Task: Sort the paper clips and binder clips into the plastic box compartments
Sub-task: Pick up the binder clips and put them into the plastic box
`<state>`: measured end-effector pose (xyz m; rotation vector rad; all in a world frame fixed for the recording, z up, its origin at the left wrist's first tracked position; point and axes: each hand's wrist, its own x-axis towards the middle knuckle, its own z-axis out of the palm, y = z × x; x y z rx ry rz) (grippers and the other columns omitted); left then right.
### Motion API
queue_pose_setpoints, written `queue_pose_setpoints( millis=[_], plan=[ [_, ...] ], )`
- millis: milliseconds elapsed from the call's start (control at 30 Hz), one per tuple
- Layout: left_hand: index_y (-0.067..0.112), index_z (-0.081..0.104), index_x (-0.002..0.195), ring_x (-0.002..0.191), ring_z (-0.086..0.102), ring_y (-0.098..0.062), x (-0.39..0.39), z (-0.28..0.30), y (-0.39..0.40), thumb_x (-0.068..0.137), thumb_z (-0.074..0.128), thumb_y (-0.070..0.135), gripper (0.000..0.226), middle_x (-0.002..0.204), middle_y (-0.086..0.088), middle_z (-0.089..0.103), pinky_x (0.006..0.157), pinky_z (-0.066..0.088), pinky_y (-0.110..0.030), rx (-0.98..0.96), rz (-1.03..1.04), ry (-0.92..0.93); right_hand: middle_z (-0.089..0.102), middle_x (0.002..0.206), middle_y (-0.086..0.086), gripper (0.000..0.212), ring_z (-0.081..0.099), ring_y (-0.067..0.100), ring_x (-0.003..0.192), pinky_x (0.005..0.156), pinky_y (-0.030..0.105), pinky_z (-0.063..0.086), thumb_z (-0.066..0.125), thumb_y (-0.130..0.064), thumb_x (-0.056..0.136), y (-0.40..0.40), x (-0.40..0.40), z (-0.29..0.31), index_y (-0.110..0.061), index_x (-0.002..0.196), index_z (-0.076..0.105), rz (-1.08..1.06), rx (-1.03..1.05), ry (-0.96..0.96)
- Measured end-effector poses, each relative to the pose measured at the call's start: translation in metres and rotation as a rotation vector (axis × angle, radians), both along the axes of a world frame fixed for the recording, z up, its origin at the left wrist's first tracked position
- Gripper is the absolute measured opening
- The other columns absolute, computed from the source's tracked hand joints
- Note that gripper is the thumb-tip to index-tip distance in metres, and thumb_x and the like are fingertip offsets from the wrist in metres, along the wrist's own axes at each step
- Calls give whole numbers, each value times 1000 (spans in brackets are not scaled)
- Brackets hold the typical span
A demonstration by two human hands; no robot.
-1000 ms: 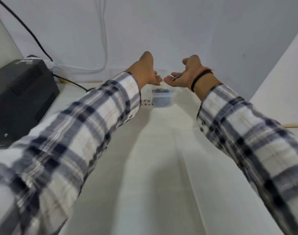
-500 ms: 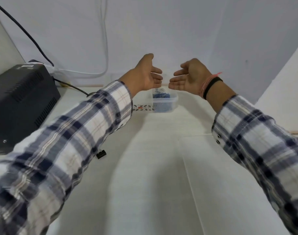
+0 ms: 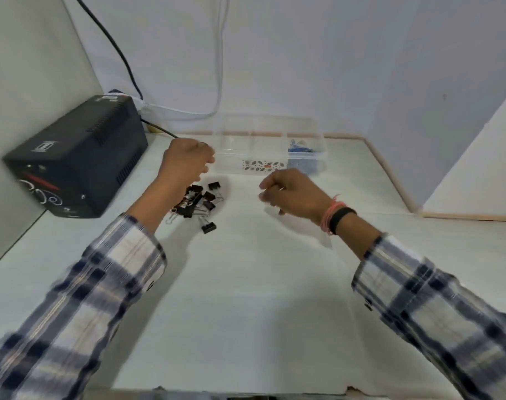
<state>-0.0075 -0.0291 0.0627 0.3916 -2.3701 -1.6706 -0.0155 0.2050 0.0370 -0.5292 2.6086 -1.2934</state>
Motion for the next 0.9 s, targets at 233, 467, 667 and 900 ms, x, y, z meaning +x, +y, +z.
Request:
queue_pose_setpoints(
  millis=[233,467,667,900],
  plan=[
    [10,68,126,118,60,-34,22,-37,-53,101,46,41,46,130,-15,66,102,49,-43,-612,56,-184,53,143,9,52,56,24,120,97,26,38,57,-30,99,-52,11,-17,-13,147,46,160,339,127],
    [19,72,119,79,65,-27,22,-53,-39,100,45,40,40,110,-18,67,50,51,-27,-461,-80,-175,57,139,10,58,45,37,131,112,49,30,50,-42,90,-88,-11,-23,-24,144,48,232,434,114],
    [19,75,117,73,67,-21,27,-55,4,102,52,25,28,95,-7,73,68,56,-36,-394,-295,-99,70,85,-4,23,63,19,79,79,37,51,68,-42,80,-58,-16,-21,-27,96,69,330,319,95],
    [16,69,124,75,69,-19,29,-58,19,95,71,21,30,111,-12,70,83,60,-42,-20,-555,-184,74,98,-4,20,72,16,77,79,32,59,82,-22,80,1,-24,-22,-18,99,75,113,198,22]
  ],
)
